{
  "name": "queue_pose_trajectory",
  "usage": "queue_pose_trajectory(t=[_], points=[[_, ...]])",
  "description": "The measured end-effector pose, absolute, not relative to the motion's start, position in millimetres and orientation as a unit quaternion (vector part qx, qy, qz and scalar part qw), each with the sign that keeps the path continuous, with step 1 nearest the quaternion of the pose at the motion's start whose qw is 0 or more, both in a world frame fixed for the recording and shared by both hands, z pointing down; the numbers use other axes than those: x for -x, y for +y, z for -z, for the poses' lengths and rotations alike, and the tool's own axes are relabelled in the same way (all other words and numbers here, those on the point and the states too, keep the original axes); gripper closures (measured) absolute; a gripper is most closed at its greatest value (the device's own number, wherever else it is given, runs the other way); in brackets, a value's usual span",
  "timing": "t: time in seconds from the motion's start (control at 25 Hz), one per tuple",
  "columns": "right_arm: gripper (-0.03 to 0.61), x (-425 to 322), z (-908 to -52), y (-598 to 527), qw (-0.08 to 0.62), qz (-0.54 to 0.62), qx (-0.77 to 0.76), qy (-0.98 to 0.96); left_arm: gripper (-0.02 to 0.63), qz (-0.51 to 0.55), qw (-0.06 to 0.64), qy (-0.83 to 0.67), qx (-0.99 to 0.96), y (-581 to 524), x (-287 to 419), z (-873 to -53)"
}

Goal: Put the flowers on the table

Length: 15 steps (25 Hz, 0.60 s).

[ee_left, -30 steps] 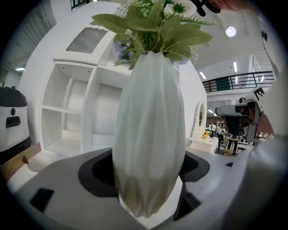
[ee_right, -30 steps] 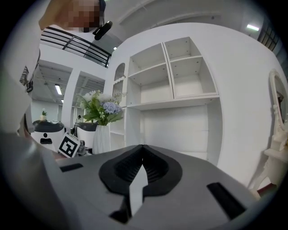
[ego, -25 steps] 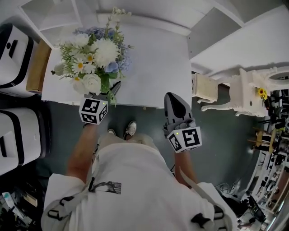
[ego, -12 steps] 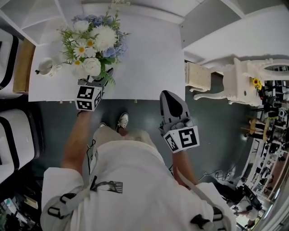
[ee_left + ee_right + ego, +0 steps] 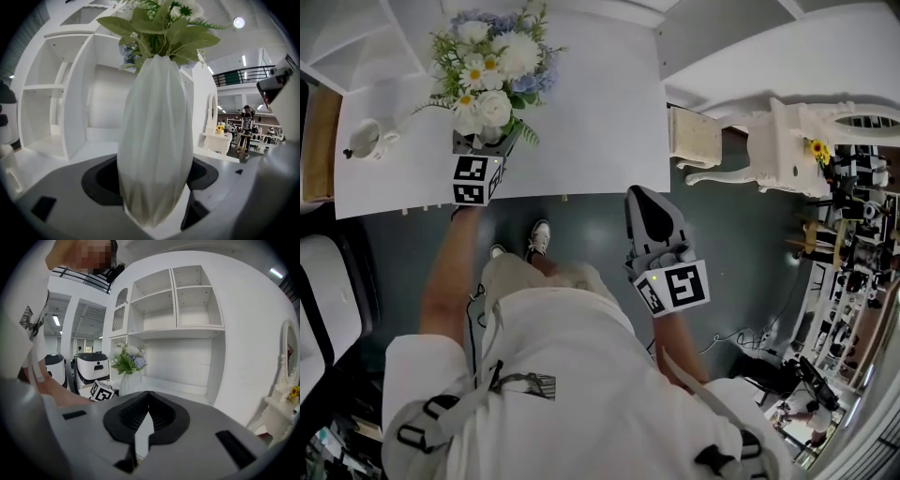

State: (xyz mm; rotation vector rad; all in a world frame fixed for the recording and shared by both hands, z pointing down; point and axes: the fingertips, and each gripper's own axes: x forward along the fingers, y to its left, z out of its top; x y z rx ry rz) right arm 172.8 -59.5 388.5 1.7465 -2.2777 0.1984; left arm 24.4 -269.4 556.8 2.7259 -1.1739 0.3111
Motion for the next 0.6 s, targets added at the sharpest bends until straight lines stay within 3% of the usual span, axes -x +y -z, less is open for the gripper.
queue_pose_trajectory(t=[0.36, 0.6], points=[[0.568, -204, -401, -66, 0.141, -0.067, -0.613, -0.774, 0.233, -0.097, 0.077, -0.389, -0.913, -293, -62, -576], [0.568, -177, -395, -44, 0.146, -0.067, -0.622, -0.766, 0.233, -0.082, 0.071, -0.396, -0.912, -288, -31, -565]])
